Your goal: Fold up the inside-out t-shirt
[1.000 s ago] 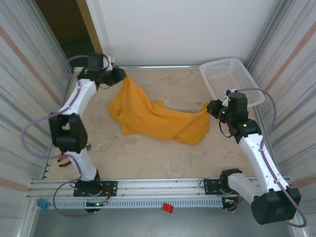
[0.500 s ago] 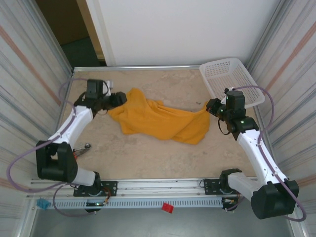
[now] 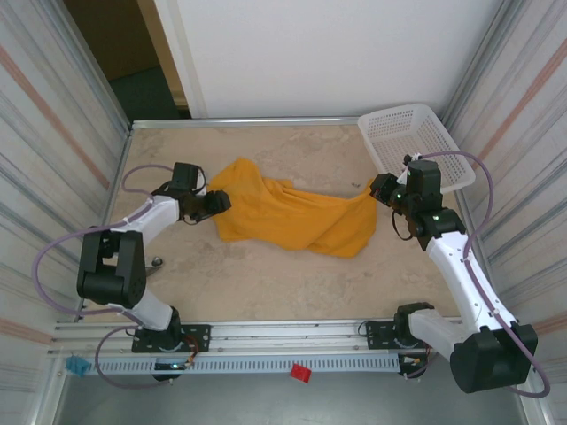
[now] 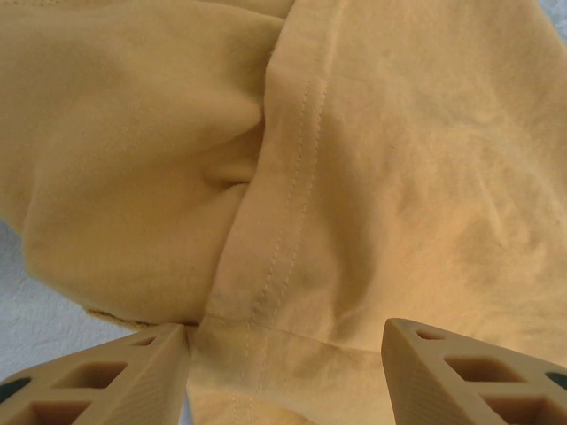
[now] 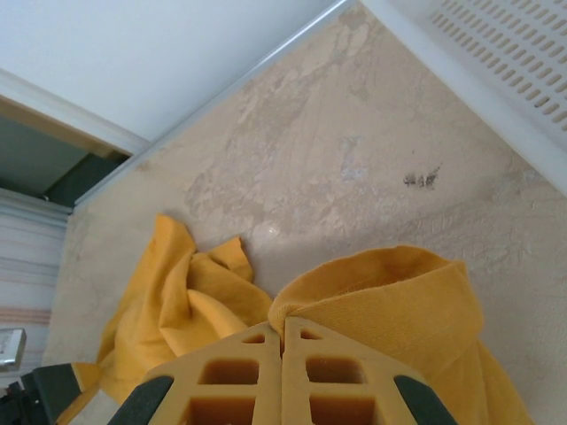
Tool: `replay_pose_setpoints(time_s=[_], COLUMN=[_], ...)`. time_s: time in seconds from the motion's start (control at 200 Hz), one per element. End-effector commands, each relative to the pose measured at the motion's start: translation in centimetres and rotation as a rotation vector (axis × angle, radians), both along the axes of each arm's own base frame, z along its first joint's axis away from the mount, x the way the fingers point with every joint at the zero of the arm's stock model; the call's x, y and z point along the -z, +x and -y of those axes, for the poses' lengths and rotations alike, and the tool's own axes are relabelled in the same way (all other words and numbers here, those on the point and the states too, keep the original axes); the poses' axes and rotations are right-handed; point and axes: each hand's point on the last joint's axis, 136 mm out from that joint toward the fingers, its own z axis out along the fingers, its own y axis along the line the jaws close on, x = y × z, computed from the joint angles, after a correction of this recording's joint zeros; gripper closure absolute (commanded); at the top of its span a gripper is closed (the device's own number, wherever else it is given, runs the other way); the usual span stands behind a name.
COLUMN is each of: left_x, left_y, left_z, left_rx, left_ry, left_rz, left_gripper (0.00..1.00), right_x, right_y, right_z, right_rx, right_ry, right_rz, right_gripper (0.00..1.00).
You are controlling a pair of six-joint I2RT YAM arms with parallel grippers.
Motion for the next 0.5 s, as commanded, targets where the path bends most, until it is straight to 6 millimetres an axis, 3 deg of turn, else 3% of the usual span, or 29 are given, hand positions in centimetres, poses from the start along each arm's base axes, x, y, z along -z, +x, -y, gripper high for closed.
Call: replay_pose_setpoints(time_s=[0.0,0.14,0.306,0.411,0.496], left_x=[-1.0,-0.8,-2.2,-5.2,-9.9], left_y=[1.6,2.0,2.2,2.0,2.1], left_z=[0.4,0.8,0.8,0.1,-0.8], left_rx=[0.002,0.011,0.02,0.02,0.006], left_ry=[0.005,-0.007,-0.002,0.029,0.034], left_rz=[0.05,0.054,0.083,0.13,0.205], left_gripper=[0.42,0.53,0.93,0.99,1.0], right_x=[-2.1,-2.2,-2.8,-4.1,-6.4], right_y=[0.1,0.2,0.4,0.7,1.4], right_z=[-0.3,-0.3,-0.4,-0.4,-0.2], right_rx=[-0.024,-0.025,-0.028,-0.033,-0.047], right_ry=[-0.011,-0.008,-0.008,-0.012,0.0], right_rz=[0.06,0.062,0.072,0.1,0.139], right_gripper=[1.0,1.0,1.0,1.0,1.0])
